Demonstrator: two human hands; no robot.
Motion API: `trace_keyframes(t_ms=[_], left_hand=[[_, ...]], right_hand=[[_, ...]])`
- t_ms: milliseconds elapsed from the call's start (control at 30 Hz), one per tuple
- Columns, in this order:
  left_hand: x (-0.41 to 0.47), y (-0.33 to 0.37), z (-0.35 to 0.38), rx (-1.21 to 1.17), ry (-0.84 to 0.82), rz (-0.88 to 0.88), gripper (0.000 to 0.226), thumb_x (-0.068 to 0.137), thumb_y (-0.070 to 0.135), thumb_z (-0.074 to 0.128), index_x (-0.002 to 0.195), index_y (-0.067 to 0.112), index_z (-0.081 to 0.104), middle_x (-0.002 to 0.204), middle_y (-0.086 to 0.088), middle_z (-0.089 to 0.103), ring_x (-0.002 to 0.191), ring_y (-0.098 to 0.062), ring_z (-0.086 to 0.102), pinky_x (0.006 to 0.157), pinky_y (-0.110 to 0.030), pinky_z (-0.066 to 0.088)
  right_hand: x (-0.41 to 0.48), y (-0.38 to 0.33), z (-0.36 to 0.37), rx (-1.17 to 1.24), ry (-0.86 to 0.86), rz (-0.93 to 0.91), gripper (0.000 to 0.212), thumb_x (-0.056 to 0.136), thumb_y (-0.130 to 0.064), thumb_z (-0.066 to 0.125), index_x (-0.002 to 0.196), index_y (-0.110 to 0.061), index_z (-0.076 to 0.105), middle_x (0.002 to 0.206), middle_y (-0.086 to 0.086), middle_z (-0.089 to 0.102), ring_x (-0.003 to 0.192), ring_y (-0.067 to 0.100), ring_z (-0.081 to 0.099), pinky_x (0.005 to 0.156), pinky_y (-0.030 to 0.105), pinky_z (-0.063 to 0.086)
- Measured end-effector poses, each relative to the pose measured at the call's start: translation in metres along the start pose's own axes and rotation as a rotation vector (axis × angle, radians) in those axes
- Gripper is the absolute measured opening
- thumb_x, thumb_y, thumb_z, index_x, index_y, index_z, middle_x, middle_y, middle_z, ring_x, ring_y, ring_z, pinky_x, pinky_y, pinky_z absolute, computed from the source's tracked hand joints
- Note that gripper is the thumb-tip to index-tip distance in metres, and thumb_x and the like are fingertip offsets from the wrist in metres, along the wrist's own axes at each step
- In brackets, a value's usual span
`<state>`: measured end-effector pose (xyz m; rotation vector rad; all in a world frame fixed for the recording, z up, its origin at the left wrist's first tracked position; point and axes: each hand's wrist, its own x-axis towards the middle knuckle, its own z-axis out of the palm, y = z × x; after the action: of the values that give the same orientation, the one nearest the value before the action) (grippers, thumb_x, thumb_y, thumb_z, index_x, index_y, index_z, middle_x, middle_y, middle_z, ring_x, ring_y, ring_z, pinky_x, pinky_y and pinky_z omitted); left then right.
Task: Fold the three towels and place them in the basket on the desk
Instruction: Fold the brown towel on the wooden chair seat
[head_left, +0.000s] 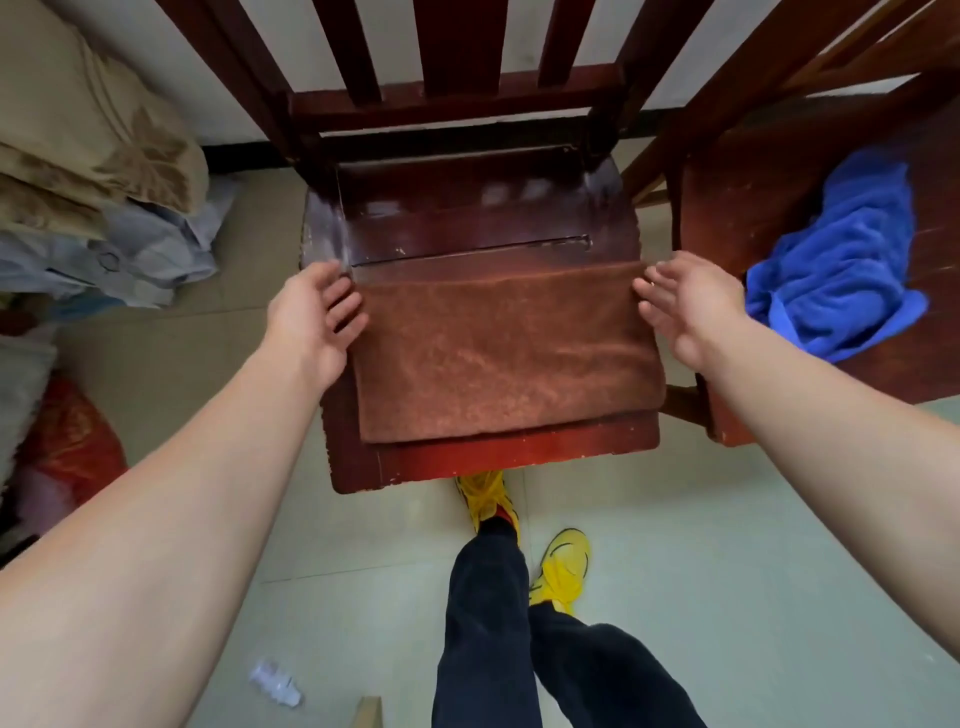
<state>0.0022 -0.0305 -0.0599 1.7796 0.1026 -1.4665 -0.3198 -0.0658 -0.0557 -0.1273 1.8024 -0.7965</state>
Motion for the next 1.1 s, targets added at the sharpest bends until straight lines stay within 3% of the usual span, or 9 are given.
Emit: trace_keyframes(t_ms=[67, 133, 233, 433, 567, 733, 900, 1000, 1100], left_hand=[[-0.006, -0.002, 0.011, 0.198, 0.067, 0.130, 0.013, 0.092, 0.017, 0.052, 0.102, 0.016, 0.062, 0.106, -0.008, 0.065, 0.091, -0.017, 0.063, 0.070, -0.025, 0.049], [-0.015, -0.013, 0.027, 0.374, 0.000, 0.163, 0.010, 0.091, 0.013, 0.054, 0.091, 0.015, 0.063, 0.089, -0.010, 0.068, 0.071, -0.015, 0.063, 0.058, -0.021, 0.045], [-0.019, -0.030, 0.040, 0.584, -0.192, 0.033, 0.010, 0.091, 0.017, 0.058, 0.097, 0.013, 0.065, 0.086, -0.012, 0.070, 0.070, -0.018, 0.067, 0.060, -0.024, 0.045], [0.007, -0.017, 0.023, 0.548, -0.082, 0.083, 0.015, 0.092, 0.015, 0.057, 0.106, 0.016, 0.060, 0.091, -0.009, 0.069, 0.078, -0.020, 0.068, 0.068, -0.029, 0.051], [-0.018, -0.034, 0.032, 0.534, -0.053, 0.170, 0.017, 0.091, 0.008, 0.056, 0.106, 0.013, 0.061, 0.089, -0.007, 0.066, 0.068, -0.013, 0.060, 0.058, -0.021, 0.046], [-0.048, -0.089, 0.011, 0.589, -0.098, -0.088, 0.014, 0.094, 0.009, 0.051, 0.096, 0.009, 0.065, 0.087, -0.013, 0.072, 0.075, -0.022, 0.069, 0.066, -0.030, 0.053], [-0.044, -0.107, -0.027, 0.607, 0.056, -0.104, 0.012, 0.093, 0.007, 0.051, 0.092, 0.006, 0.064, 0.082, -0.015, 0.073, 0.069, -0.022, 0.071, 0.067, -0.032, 0.053], [-0.049, -0.112, -0.021, 0.910, 0.142, 0.146, 0.008, 0.085, 0.009, 0.060, 0.081, 0.015, 0.063, 0.074, -0.008, 0.069, 0.068, -0.022, 0.065, 0.073, -0.039, 0.056], [-0.068, -0.112, 0.013, 1.345, 0.046, 0.655, 0.019, 0.081, 0.015, 0.066, 0.100, 0.017, 0.065, 0.096, 0.001, 0.060, 0.092, -0.022, 0.058, 0.076, -0.036, 0.050]], right_hand=[[-0.017, 0.008, 0.019, -0.227, 0.003, -0.137, 0.025, 0.094, -0.006, 0.050, 0.114, -0.016, 0.060, 0.101, 0.005, 0.070, 0.086, 0.016, 0.071, 0.061, 0.024, 0.055], [-0.036, 0.025, 0.046, -0.381, -0.183, -0.089, 0.019, 0.092, -0.007, 0.053, 0.102, -0.018, 0.065, 0.098, 0.006, 0.073, 0.081, 0.014, 0.072, 0.062, 0.024, 0.053], [-0.042, 0.049, 0.074, -0.524, -0.417, 0.072, 0.015, 0.092, -0.011, 0.055, 0.098, -0.019, 0.067, 0.103, 0.006, 0.074, 0.087, 0.014, 0.073, 0.071, 0.027, 0.051], [0.026, -0.006, 0.044, -0.073, -0.132, -0.014, 0.028, 0.094, -0.011, 0.050, 0.120, -0.016, 0.059, 0.111, 0.002, 0.070, 0.092, 0.011, 0.071, 0.072, 0.029, 0.053], [0.002, -0.018, 0.028, -0.179, -0.031, -0.150, 0.017, 0.093, -0.013, 0.054, 0.103, -0.017, 0.067, 0.099, 0.003, 0.073, 0.089, 0.013, 0.071, 0.075, 0.029, 0.057], [-0.043, 0.058, 0.007, -0.459, -0.261, 0.097, 0.012, 0.093, -0.016, 0.060, 0.098, -0.012, 0.069, 0.091, 0.006, 0.075, 0.080, 0.015, 0.073, 0.068, 0.028, 0.056], [-0.009, 0.066, -0.052, -0.419, 0.005, 0.116, 0.015, 0.090, -0.016, 0.059, 0.096, -0.006, 0.069, 0.080, 0.008, 0.075, 0.070, 0.017, 0.074, 0.057, 0.022, 0.054], [0.001, 0.060, -0.064, -0.721, 0.099, -0.130, 0.010, 0.082, -0.021, 0.065, 0.082, -0.012, 0.071, 0.069, 0.000, 0.071, 0.069, 0.017, 0.071, 0.071, 0.035, 0.058], [-0.002, 0.046, -0.054, -0.878, 0.077, -0.316, 0.018, 0.080, -0.027, 0.071, 0.096, -0.018, 0.067, 0.082, -0.006, 0.067, 0.087, 0.020, 0.066, 0.084, 0.035, 0.053]])
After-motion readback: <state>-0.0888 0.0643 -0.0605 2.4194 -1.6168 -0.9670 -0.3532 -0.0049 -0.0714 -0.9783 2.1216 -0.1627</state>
